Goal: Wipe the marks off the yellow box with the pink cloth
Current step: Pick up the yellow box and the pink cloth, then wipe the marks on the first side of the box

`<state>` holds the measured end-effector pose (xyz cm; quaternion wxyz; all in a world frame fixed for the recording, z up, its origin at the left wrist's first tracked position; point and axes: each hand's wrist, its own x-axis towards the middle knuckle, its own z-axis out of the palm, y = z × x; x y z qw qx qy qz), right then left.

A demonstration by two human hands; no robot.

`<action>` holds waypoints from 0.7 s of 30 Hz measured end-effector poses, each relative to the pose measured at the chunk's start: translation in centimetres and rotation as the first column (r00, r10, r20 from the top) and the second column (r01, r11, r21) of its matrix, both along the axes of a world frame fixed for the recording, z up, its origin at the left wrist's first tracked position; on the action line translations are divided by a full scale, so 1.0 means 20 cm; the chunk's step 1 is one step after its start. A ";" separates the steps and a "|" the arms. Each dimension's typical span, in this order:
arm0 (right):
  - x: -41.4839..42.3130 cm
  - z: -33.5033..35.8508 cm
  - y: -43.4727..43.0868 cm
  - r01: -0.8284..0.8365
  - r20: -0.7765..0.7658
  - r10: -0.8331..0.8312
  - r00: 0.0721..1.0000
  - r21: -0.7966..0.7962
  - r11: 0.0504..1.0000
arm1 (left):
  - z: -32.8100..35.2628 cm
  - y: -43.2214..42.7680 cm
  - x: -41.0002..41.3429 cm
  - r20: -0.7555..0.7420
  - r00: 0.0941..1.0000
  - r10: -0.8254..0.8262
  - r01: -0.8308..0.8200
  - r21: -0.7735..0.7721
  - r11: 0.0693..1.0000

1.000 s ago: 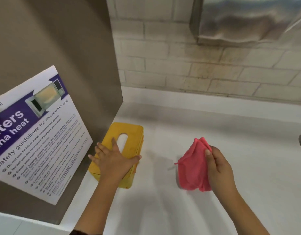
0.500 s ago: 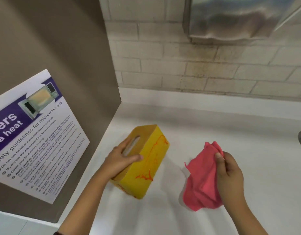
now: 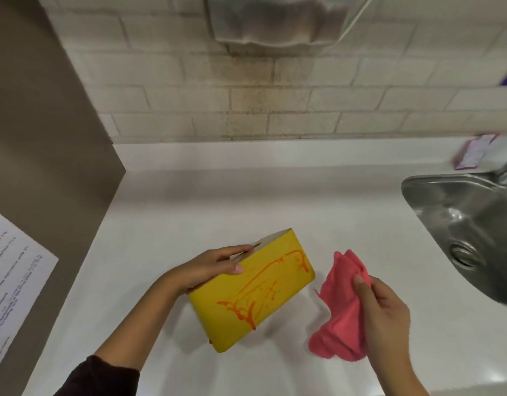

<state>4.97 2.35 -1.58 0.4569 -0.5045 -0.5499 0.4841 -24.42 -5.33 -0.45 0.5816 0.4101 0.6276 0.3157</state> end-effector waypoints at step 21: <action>-0.30 -0.12 0.12 -0.230 0.103 0.208 0.973 0.304 0.924 | -0.05 0.13 0.02 0.142 0.985 -0.100 0.104 -0.019 0.994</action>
